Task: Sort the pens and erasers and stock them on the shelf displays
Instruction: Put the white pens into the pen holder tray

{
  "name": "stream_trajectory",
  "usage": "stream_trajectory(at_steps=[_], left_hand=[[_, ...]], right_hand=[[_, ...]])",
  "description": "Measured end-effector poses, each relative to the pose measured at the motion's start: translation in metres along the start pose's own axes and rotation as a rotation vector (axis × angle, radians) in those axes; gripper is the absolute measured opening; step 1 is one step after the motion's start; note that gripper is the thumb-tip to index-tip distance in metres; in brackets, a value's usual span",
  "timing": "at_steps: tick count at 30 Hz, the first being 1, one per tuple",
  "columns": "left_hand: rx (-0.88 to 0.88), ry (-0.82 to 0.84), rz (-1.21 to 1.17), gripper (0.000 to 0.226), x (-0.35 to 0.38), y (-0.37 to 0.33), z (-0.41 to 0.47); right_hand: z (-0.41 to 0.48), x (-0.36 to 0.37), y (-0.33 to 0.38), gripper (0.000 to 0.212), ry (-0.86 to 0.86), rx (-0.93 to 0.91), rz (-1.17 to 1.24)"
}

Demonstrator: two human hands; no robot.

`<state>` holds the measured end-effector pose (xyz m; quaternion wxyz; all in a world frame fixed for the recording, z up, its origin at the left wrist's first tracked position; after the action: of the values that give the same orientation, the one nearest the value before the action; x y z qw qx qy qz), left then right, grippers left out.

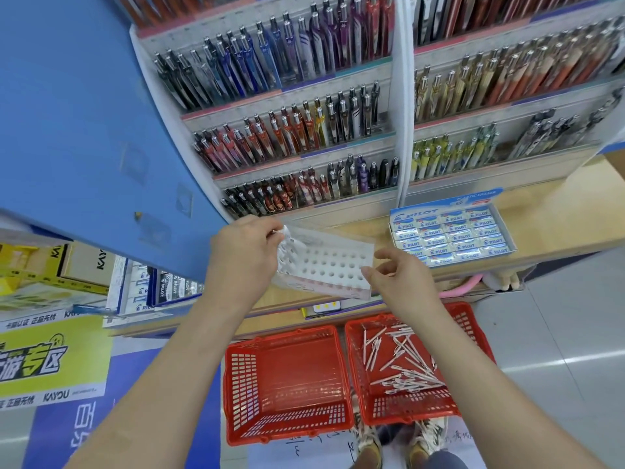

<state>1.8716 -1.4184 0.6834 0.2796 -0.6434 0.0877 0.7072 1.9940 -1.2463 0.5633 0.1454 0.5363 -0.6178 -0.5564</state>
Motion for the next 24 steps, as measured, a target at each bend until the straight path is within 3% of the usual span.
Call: stream_trajectory(at_steps=[24], left_hand=[[0.026, 0.145, 0.218, 0.017, 0.044, 0.002, 0.030]], right_hand=[[0.023, -0.006, 0.010, 0.031, -0.135, -0.038, 0.005]])
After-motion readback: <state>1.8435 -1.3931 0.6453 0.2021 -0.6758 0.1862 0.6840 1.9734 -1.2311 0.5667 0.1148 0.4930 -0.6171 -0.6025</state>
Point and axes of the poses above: each hand's wrist, its own z-axis towards the middle knuckle, its own x-axis out of the palm, y = z × x, the point moved 6 cm from there along z, towards the middle knuckle, and after that the axes turned 6 degrees about z, right-handed, at the moved point
